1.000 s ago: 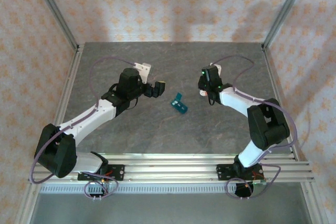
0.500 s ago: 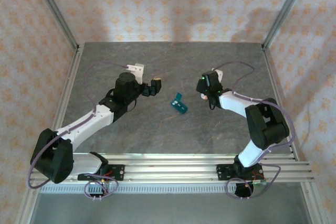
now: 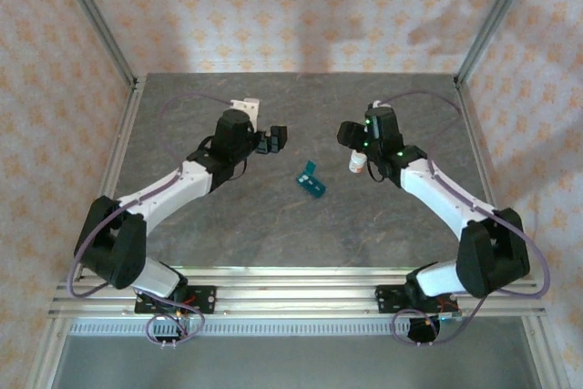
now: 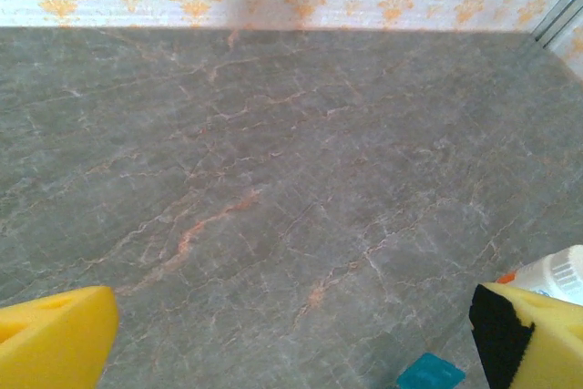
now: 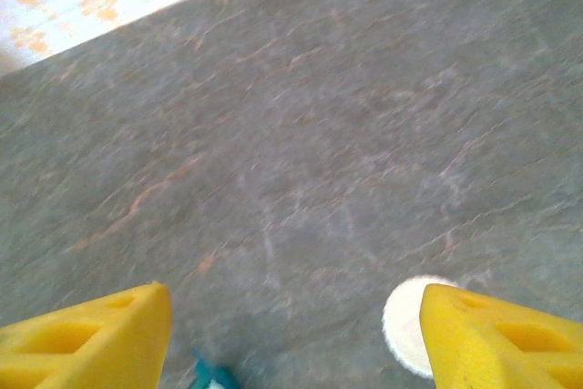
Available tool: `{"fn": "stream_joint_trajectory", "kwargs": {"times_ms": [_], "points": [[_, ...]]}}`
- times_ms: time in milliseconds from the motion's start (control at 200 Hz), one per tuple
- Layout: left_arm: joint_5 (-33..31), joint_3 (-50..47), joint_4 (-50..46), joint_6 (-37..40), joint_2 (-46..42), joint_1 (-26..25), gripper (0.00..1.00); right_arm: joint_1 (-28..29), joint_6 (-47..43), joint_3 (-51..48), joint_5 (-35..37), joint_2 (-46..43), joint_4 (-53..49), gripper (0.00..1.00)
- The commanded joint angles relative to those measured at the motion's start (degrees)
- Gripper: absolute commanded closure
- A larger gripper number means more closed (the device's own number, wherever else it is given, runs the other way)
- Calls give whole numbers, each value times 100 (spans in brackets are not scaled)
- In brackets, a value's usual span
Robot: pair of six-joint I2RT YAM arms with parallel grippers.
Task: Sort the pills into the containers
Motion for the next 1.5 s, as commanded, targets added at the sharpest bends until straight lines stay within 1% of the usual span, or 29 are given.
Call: {"fn": "stream_joint_trajectory", "kwargs": {"times_ms": [0,210,305,380,440,591,776,911,1021,1076,1211,1271,1381,1496], "points": [[234,590,-661,-12,350,38,0,20,-44,-143,-765,-225,-562,29],[306,1367,-1274,115,1005,40,9,207,-66,-374,-1208,-230,-989,30],[356,1726,-1576,117,1274,37,10,410,-138,-525,-1244,-139,-1081,29],[389,1868,-1646,84,1391,36,7,597,-291,-534,-1220,36,-1207,28],[388,1898,-1603,32,1405,36,1,759,-448,-502,-1149,213,-1313,26],[279,1908,-1551,25,1358,36,0,1095,-818,-335,-844,641,-1572,24],[-139,1866,-1474,32,1174,45,0,1178,-1034,-225,-545,963,-1676,23],[-640,1778,-1320,-105,983,45,0,1245,-1060,-129,-474,1172,-1667,22],[-1116,1478,-872,-381,759,51,0,1296,-1050,-39,-431,1344,-1626,22],[-1201,1254,-554,-453,626,53,0,1317,-1050,19,-428,1441,-1621,22],[-1069,939,-260,-612,447,145,0,1378,-1069,131,-402,1609,-1630,22],[-979,975,-387,-588,461,176,0,1402,-1093,162,-368,1677,-1647,22],[-615,1073,-535,-424,540,219,0,1415,-1139,213,-263,1791,-1709,22],[-313,1184,-723,-545,659,268,0,1415,-1202,231,-130,1874,-1742,22]]}}
